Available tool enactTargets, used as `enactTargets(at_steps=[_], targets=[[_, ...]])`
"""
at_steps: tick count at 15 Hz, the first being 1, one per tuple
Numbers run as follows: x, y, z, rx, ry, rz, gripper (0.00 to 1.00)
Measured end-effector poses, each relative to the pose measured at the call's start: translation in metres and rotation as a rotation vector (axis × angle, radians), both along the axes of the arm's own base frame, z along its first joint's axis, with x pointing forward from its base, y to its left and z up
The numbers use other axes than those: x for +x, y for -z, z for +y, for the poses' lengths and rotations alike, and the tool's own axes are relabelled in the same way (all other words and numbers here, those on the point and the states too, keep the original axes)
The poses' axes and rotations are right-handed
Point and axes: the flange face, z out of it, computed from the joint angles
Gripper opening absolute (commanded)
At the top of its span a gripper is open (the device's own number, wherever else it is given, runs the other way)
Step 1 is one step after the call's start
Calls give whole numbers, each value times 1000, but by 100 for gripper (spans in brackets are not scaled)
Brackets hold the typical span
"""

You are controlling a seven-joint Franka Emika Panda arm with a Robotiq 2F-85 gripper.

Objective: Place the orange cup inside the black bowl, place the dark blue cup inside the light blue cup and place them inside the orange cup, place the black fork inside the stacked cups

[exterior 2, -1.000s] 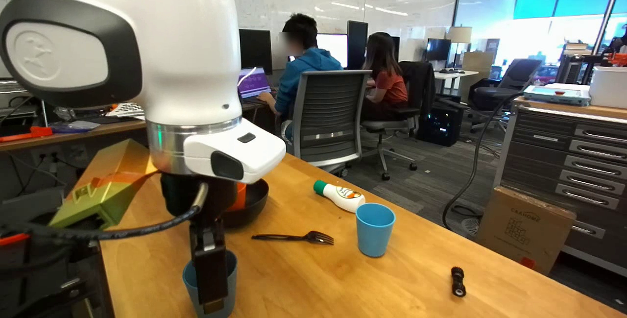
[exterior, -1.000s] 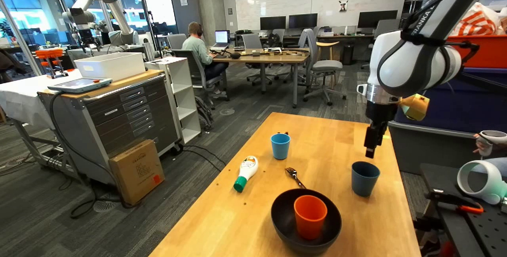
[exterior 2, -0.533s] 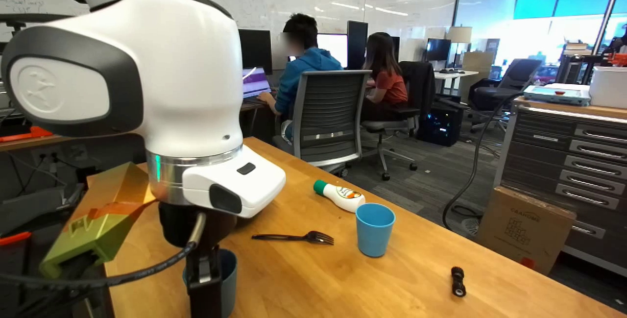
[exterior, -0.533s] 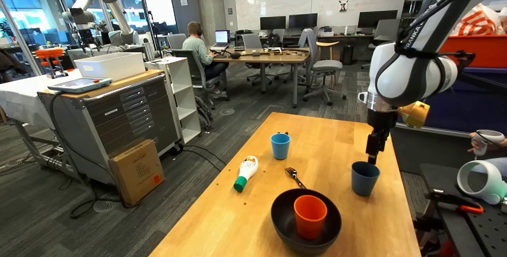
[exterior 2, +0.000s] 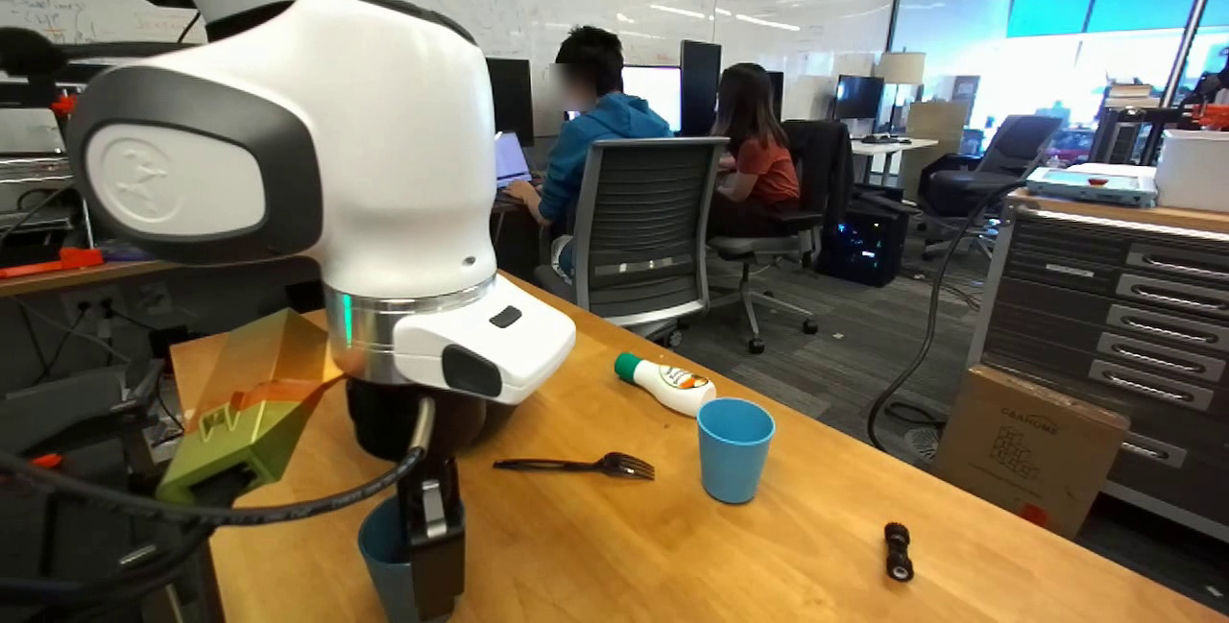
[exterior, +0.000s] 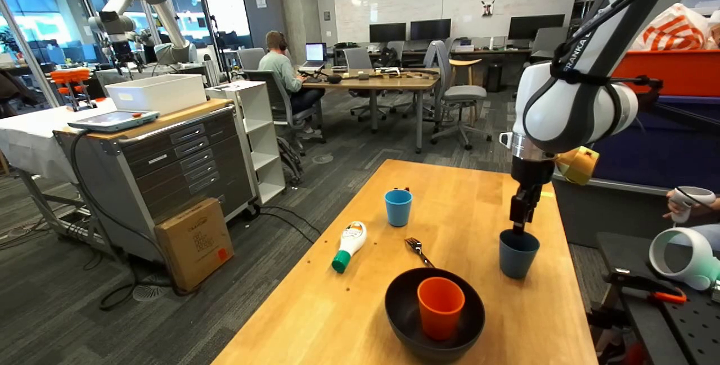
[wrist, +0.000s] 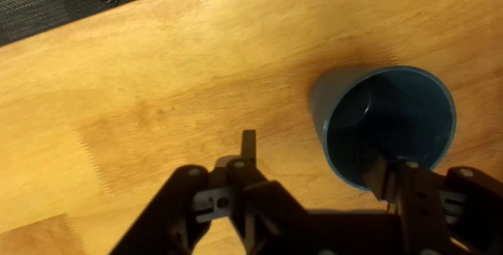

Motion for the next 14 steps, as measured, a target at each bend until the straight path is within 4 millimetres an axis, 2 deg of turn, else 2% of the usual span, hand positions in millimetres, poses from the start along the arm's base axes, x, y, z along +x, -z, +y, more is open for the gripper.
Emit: enactTargets(at_steps=[4,7,14], targets=[[3,5,4,1,-10,1,9],[3,9,6,-1,-15,2,3],[7,7,10,0,-26,-5,1]])
